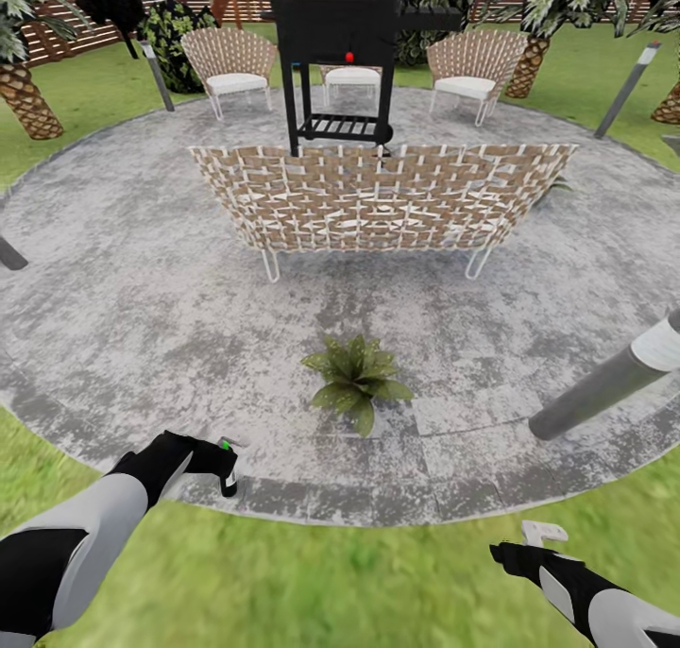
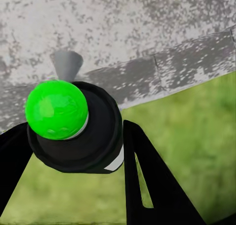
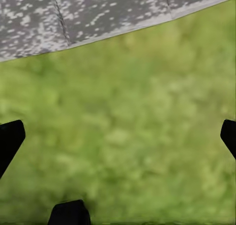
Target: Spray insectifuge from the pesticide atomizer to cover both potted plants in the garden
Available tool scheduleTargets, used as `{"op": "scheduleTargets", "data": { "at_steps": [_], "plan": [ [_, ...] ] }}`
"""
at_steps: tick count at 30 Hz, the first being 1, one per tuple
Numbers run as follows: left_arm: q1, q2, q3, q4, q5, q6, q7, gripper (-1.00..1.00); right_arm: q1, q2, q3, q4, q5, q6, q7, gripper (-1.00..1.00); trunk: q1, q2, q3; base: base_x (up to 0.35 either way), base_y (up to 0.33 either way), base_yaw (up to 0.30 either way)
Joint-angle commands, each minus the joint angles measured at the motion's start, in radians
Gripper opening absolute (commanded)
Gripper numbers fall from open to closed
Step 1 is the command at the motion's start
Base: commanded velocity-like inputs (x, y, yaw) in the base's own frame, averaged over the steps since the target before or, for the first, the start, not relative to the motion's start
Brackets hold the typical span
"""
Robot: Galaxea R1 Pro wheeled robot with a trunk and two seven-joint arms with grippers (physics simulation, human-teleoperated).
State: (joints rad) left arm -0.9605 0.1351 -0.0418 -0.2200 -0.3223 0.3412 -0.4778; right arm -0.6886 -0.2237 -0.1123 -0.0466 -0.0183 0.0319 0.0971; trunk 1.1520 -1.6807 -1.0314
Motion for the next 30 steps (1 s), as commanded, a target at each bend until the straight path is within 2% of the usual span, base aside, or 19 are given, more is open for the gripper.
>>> {"op": "scheduleTargets", "data": {
  "at_steps": [1, 11, 17, 21, 23, 25, 26, 27, 29, 30],
  "plan": [
    [0.000, 0.000, -0.004, -0.002, 0.000, 0.006, -0.004, -1.00, 0.000, 0.000, -0.007, -0.001, -0.002, 0.003, 0.004, 1.00, 0.000, 0.000, 0.001, -0.235, 0.220, 0.000],
    [0.000, 0.000, -0.004, -0.002, 0.000, 0.006, -0.004, -1.00, 0.000, 0.000, -0.007, -0.001, -0.002, 0.003, 0.003, 1.00, 0.000, 0.000, 0.017, -0.226, 0.219, 0.000],
    [0.000, 0.002, -0.003, -0.002, 0.001, 0.006, -0.004, -1.00, 0.000, 0.000, -0.006, -0.001, 0.002, 0.003, 0.002, 1.00, 0.000, 0.000, 0.021, -0.091, 0.124, 0.000],
    [0.000, 0.002, -0.003, -0.004, 0.000, 0.005, -0.005, -1.00, 0.000, 0.002, 0.004, -0.002, 0.016, 0.004, 0.001, 1.00, 0.000, 0.000, 0.021, -0.006, 0.009, 0.000],
    [0.000, 0.002, -0.004, -0.009, -0.002, 0.005, -0.009, -1.00, -0.001, 0.002, 0.030, -0.031, 0.048, 0.013, 0.006, 1.00, 0.000, 0.000, 0.021, 0.000, 0.001, 0.000],
    [0.000, 0.012, -0.003, -0.027, -0.006, 0.006, -0.027, -1.00, -0.001, 0.001, 0.046, -0.191, 0.068, 0.033, 0.009, 1.00, 0.000, 0.000, 0.021, 0.000, 0.000, 0.000],
    [0.000, 0.024, -0.003, -0.048, -0.007, 0.006, -0.035, -1.00, -0.002, 0.001, 0.049, -0.285, 0.071, 0.076, 0.010, 1.00, 0.000, 0.000, 0.021, 0.000, 0.000, 0.000],
    [0.000, 0.043, -0.006, -0.090, -0.010, 0.006, -0.048, -1.00, -0.002, 0.001, 0.052, -0.422, 0.074, 0.185, 0.011, 1.00, 0.000, 0.000, 0.021, 0.000, 0.000, 0.000],
    [0.000, 0.070, -0.020, -0.141, -0.034, 0.007, -0.085, -1.00, -0.002, 0.001, 0.054, -0.561, 0.076, 0.340, 0.016, 1.00, 0.000, 0.000, 0.021, 0.000, 0.000, 0.000],
    [-0.001, 0.092, -0.036, -0.182, -0.081, 0.006, -0.151, -1.00, -0.002, 0.001, 0.055, -0.633, 0.076, 0.431, 0.043, 1.00, 0.000, 0.000, 0.021, 0.000, 0.000, 0.000]
  ]
}}
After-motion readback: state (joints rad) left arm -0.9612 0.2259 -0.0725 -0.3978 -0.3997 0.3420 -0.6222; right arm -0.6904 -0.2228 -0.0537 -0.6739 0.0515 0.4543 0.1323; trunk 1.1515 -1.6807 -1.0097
